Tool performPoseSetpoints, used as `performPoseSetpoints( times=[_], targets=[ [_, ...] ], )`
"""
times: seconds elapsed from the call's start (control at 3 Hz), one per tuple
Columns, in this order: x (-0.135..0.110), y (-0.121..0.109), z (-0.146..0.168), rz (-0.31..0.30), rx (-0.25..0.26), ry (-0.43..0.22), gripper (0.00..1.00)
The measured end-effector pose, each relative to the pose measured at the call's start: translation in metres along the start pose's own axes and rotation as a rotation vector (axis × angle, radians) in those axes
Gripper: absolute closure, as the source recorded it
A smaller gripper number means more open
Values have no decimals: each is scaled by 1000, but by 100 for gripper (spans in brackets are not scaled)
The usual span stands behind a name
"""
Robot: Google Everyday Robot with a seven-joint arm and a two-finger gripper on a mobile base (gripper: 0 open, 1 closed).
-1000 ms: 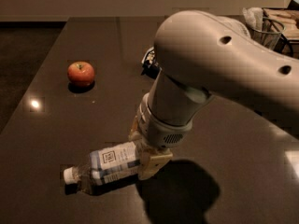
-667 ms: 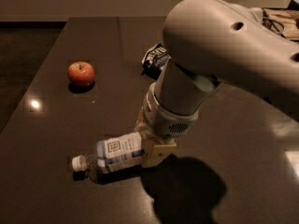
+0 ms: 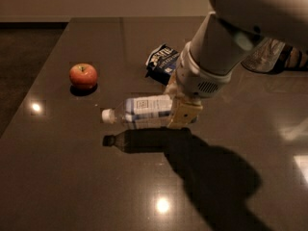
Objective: Move blue plastic bottle near blue chip bag
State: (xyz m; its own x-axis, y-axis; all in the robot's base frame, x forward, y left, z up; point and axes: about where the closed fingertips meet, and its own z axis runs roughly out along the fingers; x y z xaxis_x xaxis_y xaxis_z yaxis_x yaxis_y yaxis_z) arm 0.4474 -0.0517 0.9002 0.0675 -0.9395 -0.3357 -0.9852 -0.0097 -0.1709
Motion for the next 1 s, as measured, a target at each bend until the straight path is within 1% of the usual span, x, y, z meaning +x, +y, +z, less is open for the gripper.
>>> performPoseSetpoints(
  times=[0.33,0.67,1.0],
  targets=[
    [18,-47,-14,79,56,-14,100],
    [39,-85,-15,149,92,-23,100],
    [67,-102,-12,202,105,-11,100]
  ],
)
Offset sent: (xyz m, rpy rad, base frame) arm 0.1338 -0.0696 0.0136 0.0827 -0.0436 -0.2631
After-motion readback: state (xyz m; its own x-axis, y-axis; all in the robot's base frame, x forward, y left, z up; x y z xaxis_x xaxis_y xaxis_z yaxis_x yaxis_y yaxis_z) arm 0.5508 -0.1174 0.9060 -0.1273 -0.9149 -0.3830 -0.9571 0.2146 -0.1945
